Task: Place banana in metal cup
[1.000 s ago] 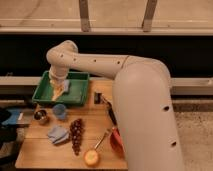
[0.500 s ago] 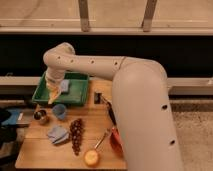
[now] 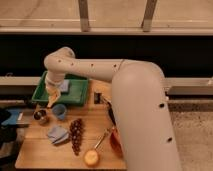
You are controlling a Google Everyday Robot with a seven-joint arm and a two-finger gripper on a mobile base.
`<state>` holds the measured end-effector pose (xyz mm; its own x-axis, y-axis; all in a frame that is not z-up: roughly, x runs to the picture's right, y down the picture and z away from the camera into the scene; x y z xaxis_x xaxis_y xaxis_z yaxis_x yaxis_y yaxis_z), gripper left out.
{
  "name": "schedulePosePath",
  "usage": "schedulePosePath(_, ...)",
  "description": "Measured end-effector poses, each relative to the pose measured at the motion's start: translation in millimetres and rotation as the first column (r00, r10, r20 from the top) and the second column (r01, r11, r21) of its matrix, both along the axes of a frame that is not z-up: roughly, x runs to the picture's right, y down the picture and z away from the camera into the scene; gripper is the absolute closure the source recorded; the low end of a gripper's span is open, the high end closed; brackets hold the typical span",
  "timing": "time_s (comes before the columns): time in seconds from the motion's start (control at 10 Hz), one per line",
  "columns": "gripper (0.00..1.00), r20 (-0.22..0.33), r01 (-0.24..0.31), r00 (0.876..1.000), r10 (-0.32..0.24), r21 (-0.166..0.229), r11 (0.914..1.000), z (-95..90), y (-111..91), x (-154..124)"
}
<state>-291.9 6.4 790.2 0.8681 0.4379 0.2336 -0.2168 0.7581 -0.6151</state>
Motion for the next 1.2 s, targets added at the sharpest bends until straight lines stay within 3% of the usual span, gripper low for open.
schedulePosePath(0.4,1.00,0.060,0.091,0.994,-0.089,-0.035,0.9952,5.8,19.9,-45.8)
schedulePosePath(0.7,1.00,0.091,0.185,0.979,-0.181,-0.038,0.9821,11.7,31.0,-83.1)
schedulePosePath(0.9,1.00,0.099,0.206,0.975,-0.200,-0.048,0.9774,20.6,37.0,-92.2)
schedulePosePath(1.0,0.95,0.098,0.208,0.974,-0.202,-0.058,0.9764,29.1,43.4,-90.9)
schedulePosePath(1.2,0.75,0.090,0.192,0.978,-0.186,-0.072,0.9787,40.2,48.5,-83.4)
